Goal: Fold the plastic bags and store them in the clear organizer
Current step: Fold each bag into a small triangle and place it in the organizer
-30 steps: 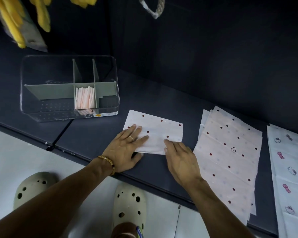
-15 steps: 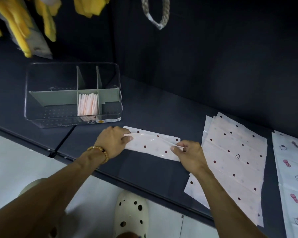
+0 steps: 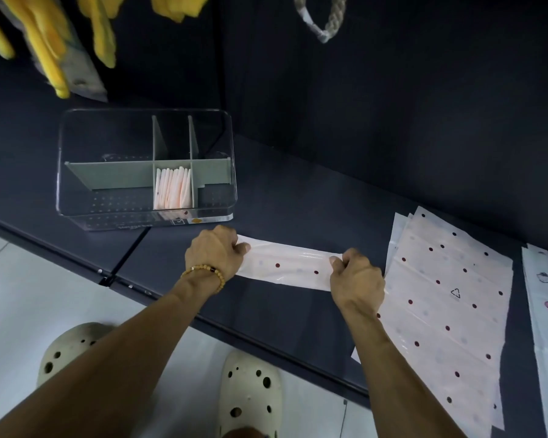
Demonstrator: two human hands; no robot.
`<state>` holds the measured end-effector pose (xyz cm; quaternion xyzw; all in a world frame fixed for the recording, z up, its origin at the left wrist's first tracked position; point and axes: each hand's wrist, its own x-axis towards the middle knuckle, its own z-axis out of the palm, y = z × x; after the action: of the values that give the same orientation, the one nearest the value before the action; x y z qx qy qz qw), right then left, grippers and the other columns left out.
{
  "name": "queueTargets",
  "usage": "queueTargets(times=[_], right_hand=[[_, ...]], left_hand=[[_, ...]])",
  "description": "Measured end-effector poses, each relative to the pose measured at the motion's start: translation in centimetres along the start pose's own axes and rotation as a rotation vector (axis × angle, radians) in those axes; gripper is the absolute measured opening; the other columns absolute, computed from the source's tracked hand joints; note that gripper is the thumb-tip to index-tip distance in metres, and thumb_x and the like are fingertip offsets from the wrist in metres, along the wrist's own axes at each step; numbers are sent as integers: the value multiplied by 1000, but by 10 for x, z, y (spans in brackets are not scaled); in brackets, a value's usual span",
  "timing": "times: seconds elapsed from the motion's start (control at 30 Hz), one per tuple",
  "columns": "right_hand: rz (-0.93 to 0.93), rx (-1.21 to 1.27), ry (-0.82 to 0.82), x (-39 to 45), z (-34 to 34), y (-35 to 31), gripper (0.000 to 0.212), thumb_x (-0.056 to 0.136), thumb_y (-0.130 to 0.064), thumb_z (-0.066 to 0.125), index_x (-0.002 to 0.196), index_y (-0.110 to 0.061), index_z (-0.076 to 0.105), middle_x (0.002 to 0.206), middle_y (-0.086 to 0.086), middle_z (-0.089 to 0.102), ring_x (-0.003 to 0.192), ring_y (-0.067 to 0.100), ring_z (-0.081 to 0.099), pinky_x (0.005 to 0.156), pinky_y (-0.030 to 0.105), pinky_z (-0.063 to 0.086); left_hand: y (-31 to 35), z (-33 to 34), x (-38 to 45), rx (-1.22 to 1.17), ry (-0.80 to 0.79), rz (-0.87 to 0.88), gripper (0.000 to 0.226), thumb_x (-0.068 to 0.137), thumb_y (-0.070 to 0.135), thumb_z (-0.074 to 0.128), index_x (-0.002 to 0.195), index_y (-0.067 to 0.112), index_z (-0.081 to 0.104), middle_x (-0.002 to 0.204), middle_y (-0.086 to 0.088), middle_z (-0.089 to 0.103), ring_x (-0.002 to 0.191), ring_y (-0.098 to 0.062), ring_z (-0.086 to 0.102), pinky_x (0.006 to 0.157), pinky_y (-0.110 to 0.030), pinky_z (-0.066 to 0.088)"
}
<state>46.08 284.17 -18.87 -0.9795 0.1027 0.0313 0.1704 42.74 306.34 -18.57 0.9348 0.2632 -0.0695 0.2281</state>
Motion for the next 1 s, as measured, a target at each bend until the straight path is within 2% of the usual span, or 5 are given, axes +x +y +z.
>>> queueTargets(times=[0.27,0.43,0.53,0.77,1.0], right_hand=[[31,-16,-122,17,-1,-1,26,96,-39,52,108,-16,59,103,10,66,98,32,61,71,32,44],[65,3,-100,14,-1,-1,28,95,-41,53,107,-15,60,104,10,66,100,32,60,72,32,44],[66,22,-45,7,-5,-5,25,94,-35,57,105,-13,58,102,11,66,97,33,59,73,36,47],[-724,-118,-50,-43,30,-63,55,83,-3,55,137,0,47,147,18,42,135,34,38,114,40,26],[-724,-149,-153,-42,45,-24,54,103,-21,28,153,-10,10,161,3,5,149,17,-1,118,30,-6]], left_hand=[[5,-2,-1,93,6,-56,34,86,48,61,104,20,56,102,-8,63,94,-33,61,70,-37,46],[-7,7,-14,215,182,597,39,84,6,59,122,13,60,130,-10,55,121,-34,50,96,-41,43],[-27,13,-11,177,-25,739,47,97,15,44,144,15,38,154,4,28,144,-12,19,114,-15,3],[-34,10,-3,276,-106,819,52,103,33,32,150,16,17,158,2,11,146,-10,3,112,-14,-12],[-42,12,-1,305,-177,792,55,103,34,24,150,21,0,158,9,-5,144,-4,-11,114,-19,-13]])
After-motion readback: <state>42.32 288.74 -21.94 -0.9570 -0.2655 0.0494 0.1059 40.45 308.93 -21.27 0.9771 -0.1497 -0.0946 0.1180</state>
